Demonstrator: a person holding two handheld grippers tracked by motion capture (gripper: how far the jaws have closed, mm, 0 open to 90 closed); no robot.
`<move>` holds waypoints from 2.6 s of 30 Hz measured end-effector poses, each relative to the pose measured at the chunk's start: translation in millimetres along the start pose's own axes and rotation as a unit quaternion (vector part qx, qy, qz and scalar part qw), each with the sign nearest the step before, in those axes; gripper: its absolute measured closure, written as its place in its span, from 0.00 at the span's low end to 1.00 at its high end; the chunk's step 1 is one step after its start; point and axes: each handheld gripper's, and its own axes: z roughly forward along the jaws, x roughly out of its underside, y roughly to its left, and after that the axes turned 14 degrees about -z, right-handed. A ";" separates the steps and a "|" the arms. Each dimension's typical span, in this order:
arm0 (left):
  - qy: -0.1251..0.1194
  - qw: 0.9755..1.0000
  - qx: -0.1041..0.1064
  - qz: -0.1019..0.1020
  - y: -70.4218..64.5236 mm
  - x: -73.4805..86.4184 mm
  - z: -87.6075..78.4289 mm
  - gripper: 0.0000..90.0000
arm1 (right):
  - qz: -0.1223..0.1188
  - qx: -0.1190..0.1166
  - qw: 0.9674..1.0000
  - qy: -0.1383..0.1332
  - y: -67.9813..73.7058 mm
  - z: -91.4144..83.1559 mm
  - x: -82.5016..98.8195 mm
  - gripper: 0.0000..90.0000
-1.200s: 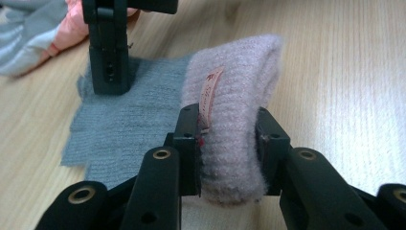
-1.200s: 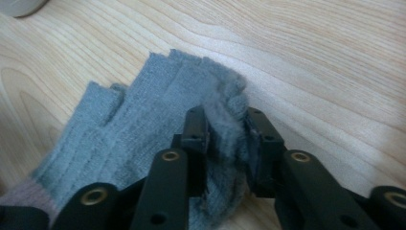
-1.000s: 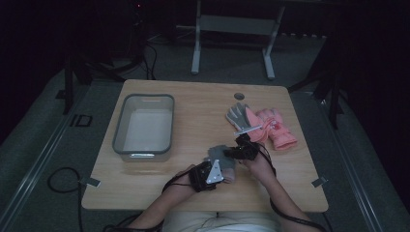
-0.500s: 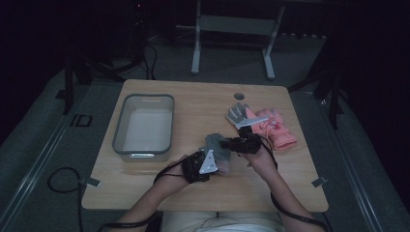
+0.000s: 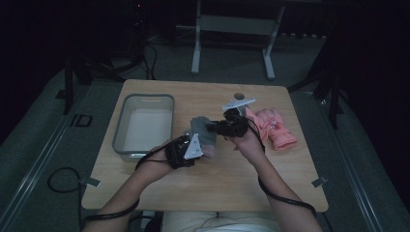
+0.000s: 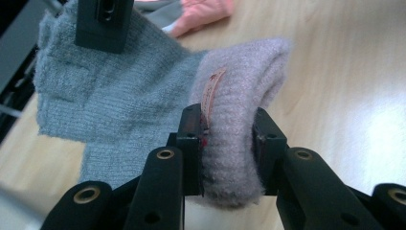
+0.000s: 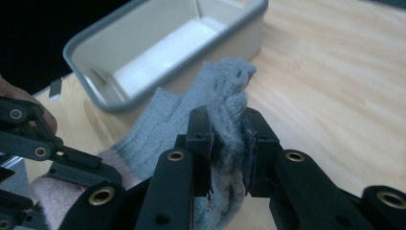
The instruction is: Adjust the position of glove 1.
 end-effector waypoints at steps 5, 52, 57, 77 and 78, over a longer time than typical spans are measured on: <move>0.005 1.000 -0.018 -0.012 20.8 2.7 -17.1 0.78 | -0.025 0.007 1.000 0.000 5.3 14.0 -30.6 0.84; 0.161 0.986 -0.002 -0.050 134.5 100.3 -6.3 0.78 | -0.010 0.006 0.996 0.093 18.1 205.0 -88.3 0.82; 0.179 0.983 0.001 -0.046 136.7 101.3 -0.1 0.77 | -0.015 0.022 0.995 0.097 17.4 203.8 -86.5 0.73; 0.104 0.986 -0.027 -0.127 135.6 78.3 -20.6 0.25 | -0.029 0.006 1.000 0.010 18.3 123.9 -72.0 0.66; 0.097 0.986 -0.024 -0.133 133.3 75.6 -21.8 0.22 | -0.031 0.006 0.999 0.008 19.0 119.6 -70.5 0.66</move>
